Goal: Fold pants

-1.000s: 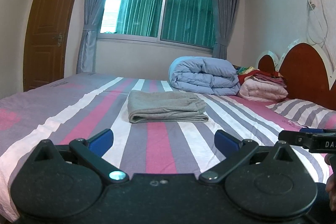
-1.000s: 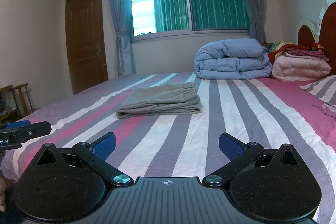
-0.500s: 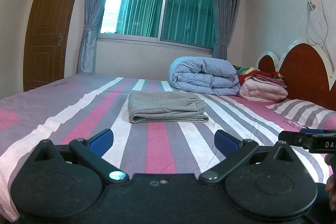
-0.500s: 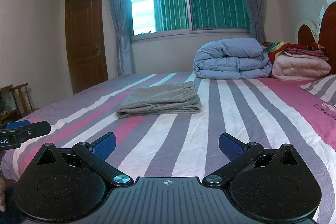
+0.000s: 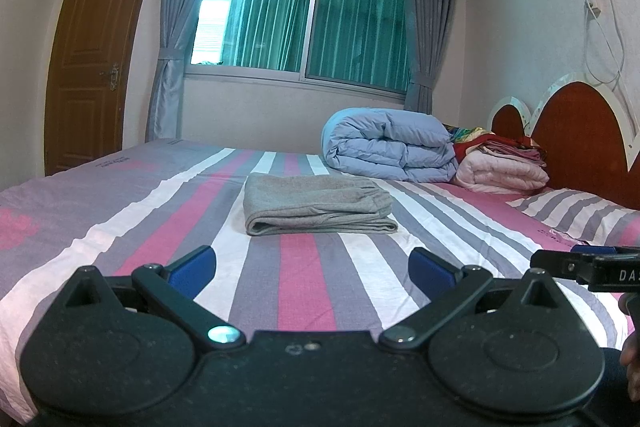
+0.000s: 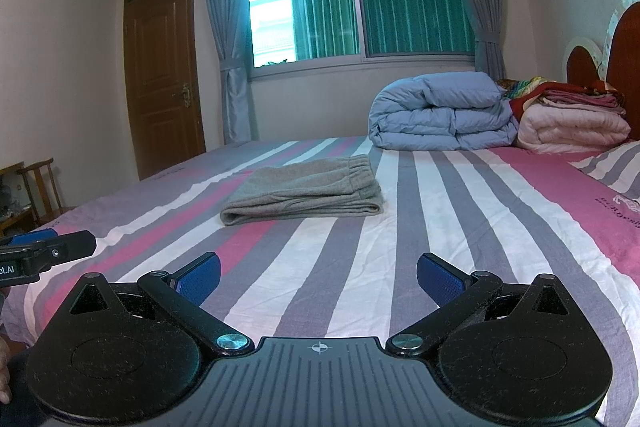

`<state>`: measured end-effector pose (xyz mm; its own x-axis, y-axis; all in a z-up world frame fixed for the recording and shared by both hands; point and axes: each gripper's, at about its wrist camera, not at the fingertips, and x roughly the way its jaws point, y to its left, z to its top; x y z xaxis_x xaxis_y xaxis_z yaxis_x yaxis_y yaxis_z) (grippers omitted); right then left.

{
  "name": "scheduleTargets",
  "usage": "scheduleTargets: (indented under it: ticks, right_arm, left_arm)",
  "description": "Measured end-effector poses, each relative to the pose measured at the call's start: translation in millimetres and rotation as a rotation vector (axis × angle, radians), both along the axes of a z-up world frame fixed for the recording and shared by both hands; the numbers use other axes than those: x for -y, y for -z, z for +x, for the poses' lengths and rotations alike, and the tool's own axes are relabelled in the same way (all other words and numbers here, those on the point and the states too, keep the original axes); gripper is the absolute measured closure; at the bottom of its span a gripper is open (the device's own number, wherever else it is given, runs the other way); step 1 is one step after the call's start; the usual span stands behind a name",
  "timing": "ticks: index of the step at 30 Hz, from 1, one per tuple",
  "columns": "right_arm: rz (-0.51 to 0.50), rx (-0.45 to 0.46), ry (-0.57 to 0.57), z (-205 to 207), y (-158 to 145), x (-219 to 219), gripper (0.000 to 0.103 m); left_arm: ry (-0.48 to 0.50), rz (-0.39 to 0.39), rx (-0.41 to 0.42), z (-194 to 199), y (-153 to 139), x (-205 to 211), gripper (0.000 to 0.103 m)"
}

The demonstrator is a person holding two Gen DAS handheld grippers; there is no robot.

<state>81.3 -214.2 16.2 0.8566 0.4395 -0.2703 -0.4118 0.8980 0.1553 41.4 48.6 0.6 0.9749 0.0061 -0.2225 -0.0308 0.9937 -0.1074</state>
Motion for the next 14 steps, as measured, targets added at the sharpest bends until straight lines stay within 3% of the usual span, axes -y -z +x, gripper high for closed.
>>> scheduleTargets:
  ticks: [14]
  right_arm:
    - [0.003, -0.006, 0.008, -3.5, 1.9, 0.1, 0.000]
  left_arm:
    - [0.013, 0.015, 0.002, 2.6, 1.9, -1.3, 0.006]
